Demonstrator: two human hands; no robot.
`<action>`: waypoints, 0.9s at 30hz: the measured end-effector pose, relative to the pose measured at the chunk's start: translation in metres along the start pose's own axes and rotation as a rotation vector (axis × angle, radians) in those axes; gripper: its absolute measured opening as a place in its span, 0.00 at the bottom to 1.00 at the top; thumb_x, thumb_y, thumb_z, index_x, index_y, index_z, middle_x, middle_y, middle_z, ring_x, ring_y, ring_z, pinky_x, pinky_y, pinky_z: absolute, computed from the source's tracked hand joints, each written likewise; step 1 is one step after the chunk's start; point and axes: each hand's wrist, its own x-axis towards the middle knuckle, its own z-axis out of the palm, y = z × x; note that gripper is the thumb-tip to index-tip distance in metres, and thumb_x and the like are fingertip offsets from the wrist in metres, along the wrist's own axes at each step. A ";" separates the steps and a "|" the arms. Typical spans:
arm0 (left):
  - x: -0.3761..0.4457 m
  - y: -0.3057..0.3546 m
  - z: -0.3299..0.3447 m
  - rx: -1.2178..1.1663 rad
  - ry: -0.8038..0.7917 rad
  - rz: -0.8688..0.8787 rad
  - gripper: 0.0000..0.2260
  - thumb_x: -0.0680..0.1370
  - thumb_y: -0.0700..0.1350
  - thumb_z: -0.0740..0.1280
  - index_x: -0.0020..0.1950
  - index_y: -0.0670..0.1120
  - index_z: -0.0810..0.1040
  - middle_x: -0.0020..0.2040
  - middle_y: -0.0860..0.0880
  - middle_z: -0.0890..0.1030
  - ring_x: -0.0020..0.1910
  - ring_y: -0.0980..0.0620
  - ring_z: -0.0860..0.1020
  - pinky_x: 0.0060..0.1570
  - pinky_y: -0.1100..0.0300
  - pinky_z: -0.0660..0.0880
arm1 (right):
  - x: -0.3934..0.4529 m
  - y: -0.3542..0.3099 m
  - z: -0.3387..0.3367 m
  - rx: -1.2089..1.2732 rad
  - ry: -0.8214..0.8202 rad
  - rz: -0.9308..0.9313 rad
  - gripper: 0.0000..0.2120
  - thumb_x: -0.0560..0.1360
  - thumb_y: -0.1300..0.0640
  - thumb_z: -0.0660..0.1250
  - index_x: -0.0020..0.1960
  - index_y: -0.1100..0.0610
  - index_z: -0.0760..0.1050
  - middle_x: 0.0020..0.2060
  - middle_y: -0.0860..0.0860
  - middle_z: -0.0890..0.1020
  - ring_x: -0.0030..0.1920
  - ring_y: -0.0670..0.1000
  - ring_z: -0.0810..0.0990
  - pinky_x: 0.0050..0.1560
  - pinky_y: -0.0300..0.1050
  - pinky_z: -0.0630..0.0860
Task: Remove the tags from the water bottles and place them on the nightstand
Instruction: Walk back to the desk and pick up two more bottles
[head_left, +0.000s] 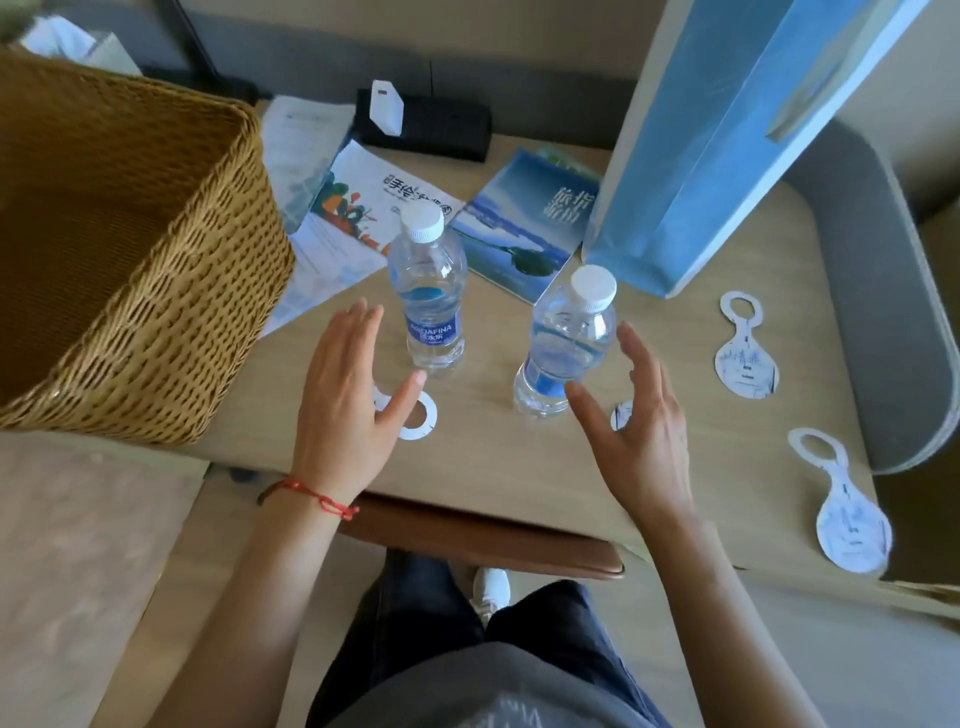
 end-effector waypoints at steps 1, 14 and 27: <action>0.005 0.001 0.001 -0.045 0.006 -0.017 0.29 0.73 0.49 0.65 0.69 0.35 0.63 0.70 0.36 0.66 0.70 0.40 0.63 0.69 0.46 0.62 | 0.003 -0.002 0.002 0.013 0.009 0.002 0.35 0.70 0.40 0.66 0.71 0.54 0.60 0.68 0.50 0.70 0.65 0.52 0.70 0.58 0.37 0.66; 0.077 -0.006 0.015 -0.590 -0.015 -0.100 0.32 0.68 0.47 0.74 0.67 0.40 0.66 0.65 0.42 0.73 0.65 0.46 0.72 0.65 0.48 0.69 | 0.024 -0.021 0.026 0.167 0.101 0.164 0.36 0.63 0.47 0.75 0.66 0.41 0.61 0.59 0.42 0.76 0.58 0.40 0.73 0.52 0.21 0.65; 0.100 -0.017 0.031 -0.762 -0.068 -0.098 0.27 0.61 0.34 0.78 0.58 0.35 0.73 0.55 0.37 0.79 0.55 0.45 0.77 0.60 0.45 0.73 | 0.023 -0.028 0.039 0.292 0.229 0.286 0.33 0.60 0.55 0.79 0.61 0.50 0.70 0.51 0.43 0.80 0.51 0.38 0.78 0.49 0.30 0.72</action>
